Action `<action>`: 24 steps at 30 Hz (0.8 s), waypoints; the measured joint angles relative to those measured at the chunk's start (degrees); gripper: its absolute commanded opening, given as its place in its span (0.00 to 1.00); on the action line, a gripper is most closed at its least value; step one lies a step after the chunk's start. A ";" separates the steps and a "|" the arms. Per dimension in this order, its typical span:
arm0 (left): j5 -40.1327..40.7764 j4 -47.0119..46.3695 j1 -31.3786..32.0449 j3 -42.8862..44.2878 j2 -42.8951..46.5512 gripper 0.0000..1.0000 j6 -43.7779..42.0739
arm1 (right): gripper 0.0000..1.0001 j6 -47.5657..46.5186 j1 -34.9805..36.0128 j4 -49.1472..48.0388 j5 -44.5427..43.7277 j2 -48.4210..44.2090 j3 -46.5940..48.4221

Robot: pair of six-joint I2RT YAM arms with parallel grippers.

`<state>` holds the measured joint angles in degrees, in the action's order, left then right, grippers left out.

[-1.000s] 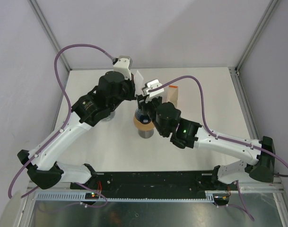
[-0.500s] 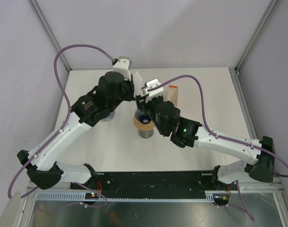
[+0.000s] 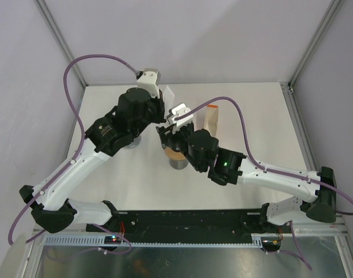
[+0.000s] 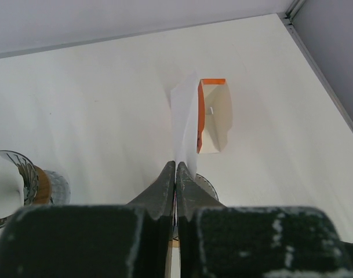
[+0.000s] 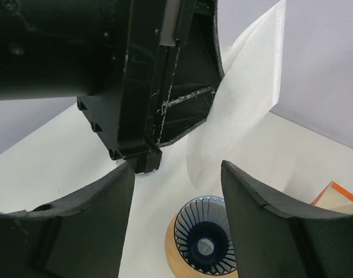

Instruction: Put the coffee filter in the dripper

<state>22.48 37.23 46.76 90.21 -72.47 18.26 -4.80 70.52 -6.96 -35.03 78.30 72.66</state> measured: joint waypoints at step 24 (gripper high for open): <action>-2.25 -0.39 -0.20 -0.33 0.90 0.03 0.31 | 0.27 -1.44 -3.78 -1.95 -6.34 0.81 0.00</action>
<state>20.23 36.84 46.57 89.89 -71.57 18.57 -6.24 66.74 -8.91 -41.36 79.11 72.66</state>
